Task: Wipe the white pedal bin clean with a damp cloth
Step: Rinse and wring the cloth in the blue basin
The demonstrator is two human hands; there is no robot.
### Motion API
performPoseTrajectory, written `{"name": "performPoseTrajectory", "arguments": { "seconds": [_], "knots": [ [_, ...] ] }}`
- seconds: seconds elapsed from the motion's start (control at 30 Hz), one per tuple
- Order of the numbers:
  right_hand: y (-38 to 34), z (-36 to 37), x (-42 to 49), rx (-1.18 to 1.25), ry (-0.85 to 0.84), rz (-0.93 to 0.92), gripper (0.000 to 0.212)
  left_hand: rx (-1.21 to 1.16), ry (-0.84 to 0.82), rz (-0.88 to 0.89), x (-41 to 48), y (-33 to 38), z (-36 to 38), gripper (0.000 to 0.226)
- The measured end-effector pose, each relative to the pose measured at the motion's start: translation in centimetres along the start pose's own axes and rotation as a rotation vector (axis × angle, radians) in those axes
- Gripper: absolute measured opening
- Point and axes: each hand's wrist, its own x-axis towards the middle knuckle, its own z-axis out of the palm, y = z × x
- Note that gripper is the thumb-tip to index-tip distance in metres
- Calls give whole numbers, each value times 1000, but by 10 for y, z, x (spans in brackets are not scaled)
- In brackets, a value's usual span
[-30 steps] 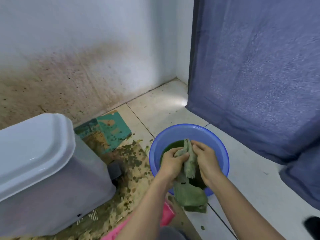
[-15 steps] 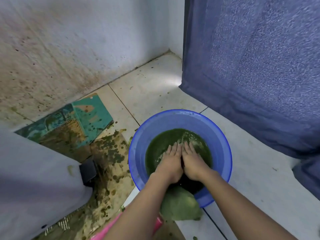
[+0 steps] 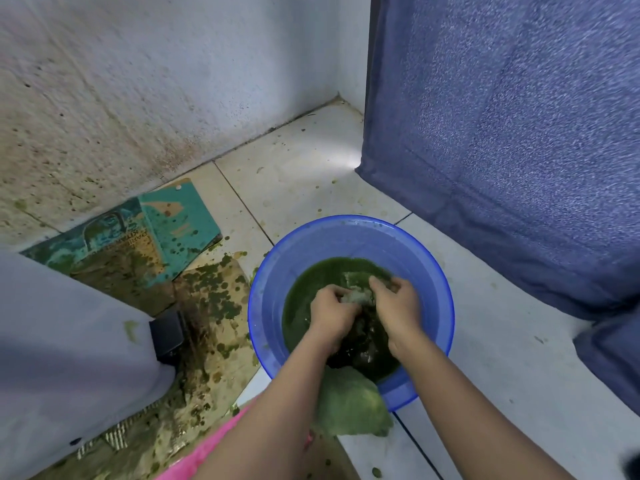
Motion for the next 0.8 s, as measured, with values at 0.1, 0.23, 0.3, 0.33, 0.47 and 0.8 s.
{"name": "performPoseTrajectory", "arguments": {
  "seconds": [0.1,0.23,0.3,0.33,0.47,0.8],
  "knots": [
    [-13,1,-12,243,-271,356,64,-272,-100,13,-21,4,-10,29],
    [-26,-11,-18,432,-614,432,71,-281,-272,240,-53,-1,-32,45],
    [-26,-21,-19,443,-738,336,59,-31,-233,487,-60,-5,-52,65],
    [-28,-25,-20,417,-802,285,55,182,-166,636,-59,-6,-61,75],
    [-43,-30,-23,150,-1040,139,40,628,-142,747,-40,8,-79,80],
    [-25,-18,-42,299,-799,152,58,-359,-141,40,-46,28,-58,26]
  ]
}}
